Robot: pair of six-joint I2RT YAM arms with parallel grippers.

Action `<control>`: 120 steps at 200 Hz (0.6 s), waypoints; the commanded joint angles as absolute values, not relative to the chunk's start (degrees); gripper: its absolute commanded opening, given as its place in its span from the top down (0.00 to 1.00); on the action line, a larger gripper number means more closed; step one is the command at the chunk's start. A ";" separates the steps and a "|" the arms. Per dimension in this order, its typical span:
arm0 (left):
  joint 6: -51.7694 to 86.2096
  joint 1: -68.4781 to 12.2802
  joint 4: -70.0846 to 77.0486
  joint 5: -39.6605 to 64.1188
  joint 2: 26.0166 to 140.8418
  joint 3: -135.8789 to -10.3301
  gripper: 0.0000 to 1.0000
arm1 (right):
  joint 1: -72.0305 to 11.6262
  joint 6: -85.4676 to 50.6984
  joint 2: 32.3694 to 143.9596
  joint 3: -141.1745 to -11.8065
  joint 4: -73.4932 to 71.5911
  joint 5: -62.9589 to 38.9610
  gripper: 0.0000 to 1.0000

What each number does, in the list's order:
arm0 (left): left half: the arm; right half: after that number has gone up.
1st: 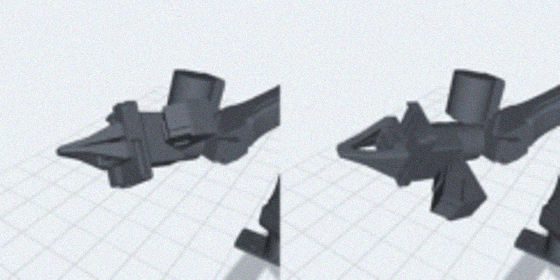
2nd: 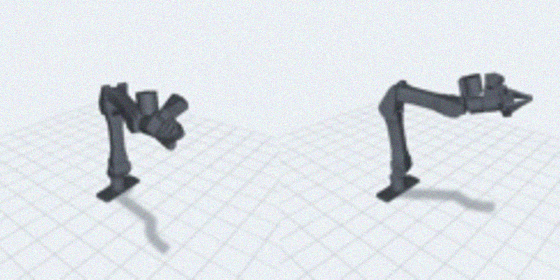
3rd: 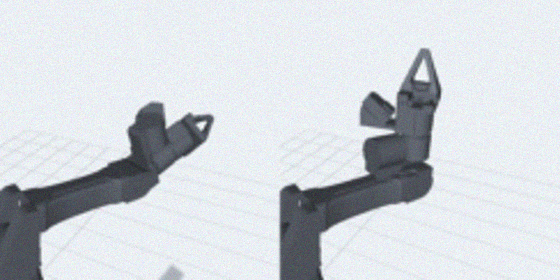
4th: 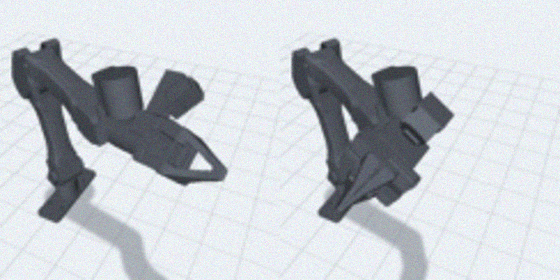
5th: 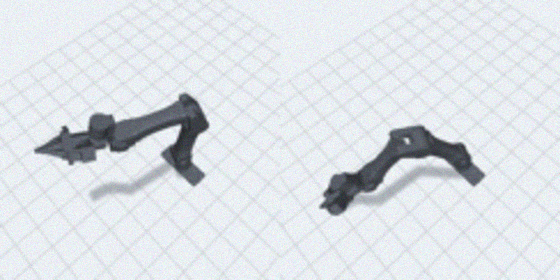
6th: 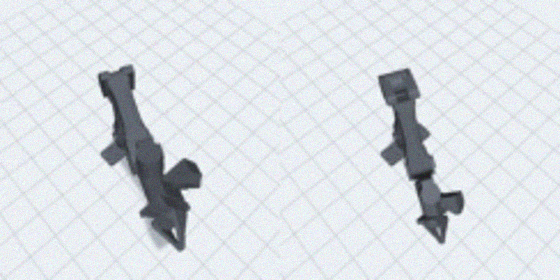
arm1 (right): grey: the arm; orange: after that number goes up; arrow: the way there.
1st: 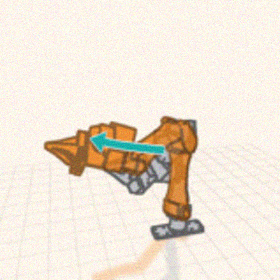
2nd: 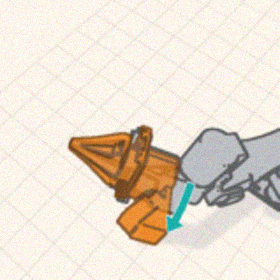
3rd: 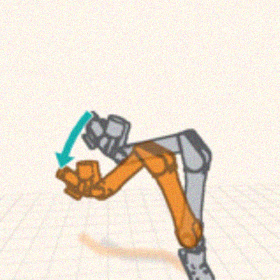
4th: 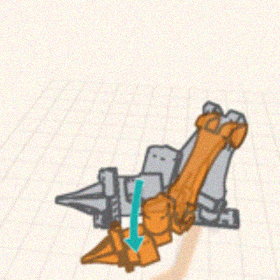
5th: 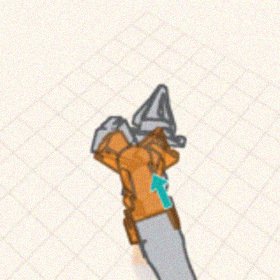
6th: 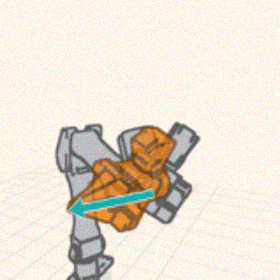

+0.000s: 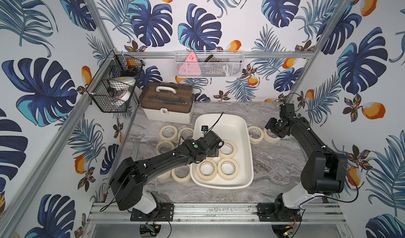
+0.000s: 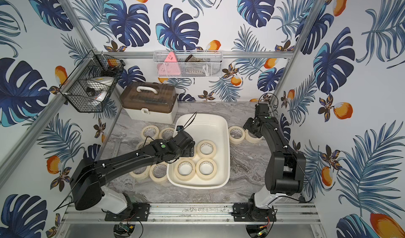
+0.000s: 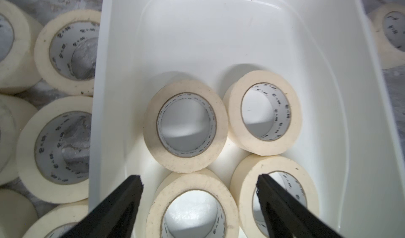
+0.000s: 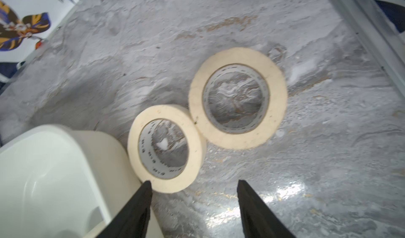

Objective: Take out the art tape in the storage box
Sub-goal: Pick up the art tape from the storage box.

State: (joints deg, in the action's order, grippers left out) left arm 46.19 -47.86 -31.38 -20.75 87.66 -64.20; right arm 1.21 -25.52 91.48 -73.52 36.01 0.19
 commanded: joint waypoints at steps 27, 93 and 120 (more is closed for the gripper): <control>56.24 -46.74 -29.22 -23.95 91.14 -61.37 0.12 | -6.02 -27.14 88.94 -74.31 39.45 -1.49 0.36; 59.38 -45.02 -24.60 -24.51 96.95 -60.26 0.30 | -8.78 -27.68 87.54 -73.26 39.41 -1.05 0.35; 60.17 -44.19 -22.21 -24.79 98.79 -59.37 0.39 | -8.88 -27.60 87.48 -72.94 39.55 -0.93 0.35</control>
State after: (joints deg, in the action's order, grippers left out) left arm 58.52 -44.91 -24.93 -23.55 97.54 -59.86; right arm -8.64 -27.40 87.85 -73.23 38.41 -1.08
